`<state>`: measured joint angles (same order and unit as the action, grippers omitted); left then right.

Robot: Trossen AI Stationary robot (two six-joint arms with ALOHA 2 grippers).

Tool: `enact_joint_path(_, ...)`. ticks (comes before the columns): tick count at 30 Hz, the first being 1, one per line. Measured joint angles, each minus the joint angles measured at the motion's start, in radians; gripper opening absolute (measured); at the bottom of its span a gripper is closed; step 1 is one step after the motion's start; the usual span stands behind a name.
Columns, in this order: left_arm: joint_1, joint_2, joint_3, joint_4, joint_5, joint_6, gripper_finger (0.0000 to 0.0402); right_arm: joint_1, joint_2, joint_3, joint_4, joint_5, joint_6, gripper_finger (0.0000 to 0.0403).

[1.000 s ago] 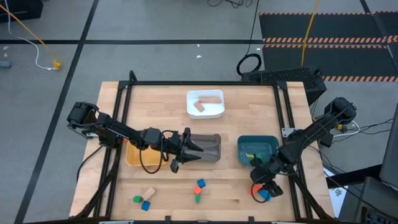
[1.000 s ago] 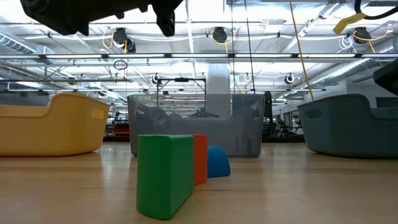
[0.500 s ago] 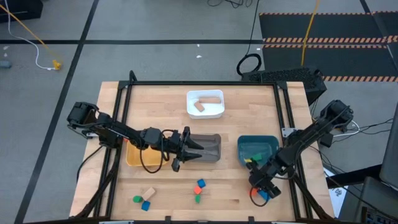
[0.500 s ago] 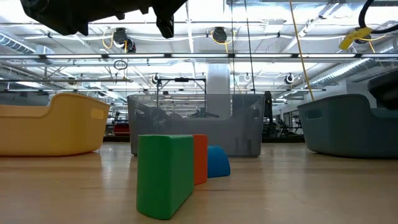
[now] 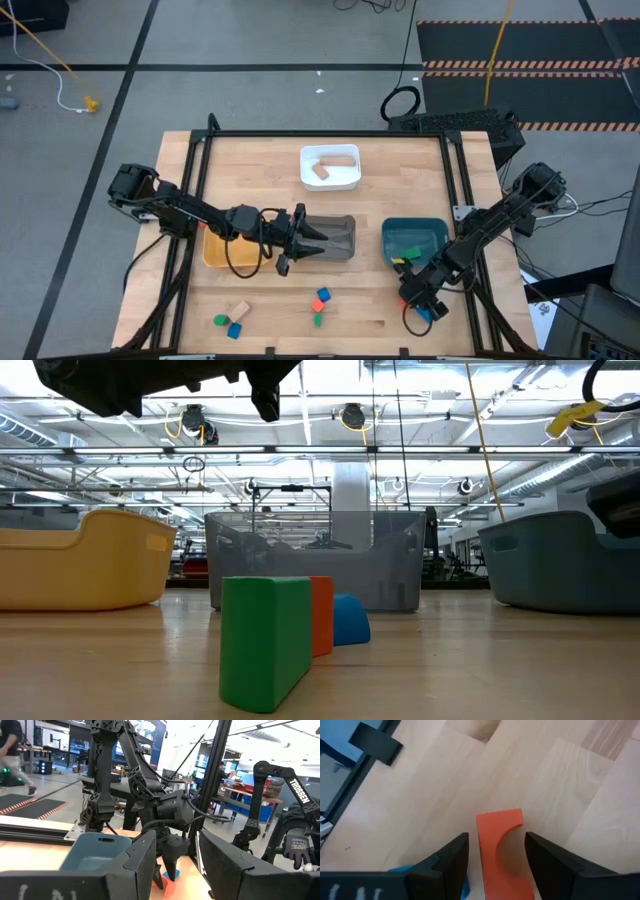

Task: Sort & place blocks by color
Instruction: Put the right orange arch block into the yellow bin

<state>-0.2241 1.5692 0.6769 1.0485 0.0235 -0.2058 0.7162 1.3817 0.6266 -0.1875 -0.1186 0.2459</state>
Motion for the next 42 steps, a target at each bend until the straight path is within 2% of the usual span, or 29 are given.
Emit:
enact_joint_path(12, 0.000, 0.000, 0.000, -0.013, 0.000, -0.021, 0.0152, 0.002, 0.065, 0.004, -0.014, 0.017, 0.030, 0.0176)
enact_joint_path(17, 0.000, 0.000, 0.000, -0.032, 0.000, -0.037, 0.0152, 0.001, 0.090, 0.004, -0.006, 0.021, 0.076, 0.0133)
enact_joint_path(23, 0.000, 0.000, 0.000, -0.036, 0.000, -0.042, 0.0152, 0.001, 0.070, 0.004, 0.001, 0.006, 0.083, 0.0042)
enact_joint_path(32, 0.000, 0.000, 0.000, -0.035, 0.000, -0.043, 0.0152, -0.004, -0.044, -0.004, 0.007, -0.015, 0.132, 0.0034)
enact_joint_path(37, 0.000, 0.000, 0.000, -0.035, 0.000, -0.044, 0.0152, -0.020, -0.169, -0.003, 0.095, 0.093, 0.121, 0.0035)
enact_joint_path(42, -0.001, 0.000, 0.000, -0.035, -0.002, -0.015, 0.0152, -0.054, -0.267, -0.002, 0.273, 0.303, -0.001, 0.0034)
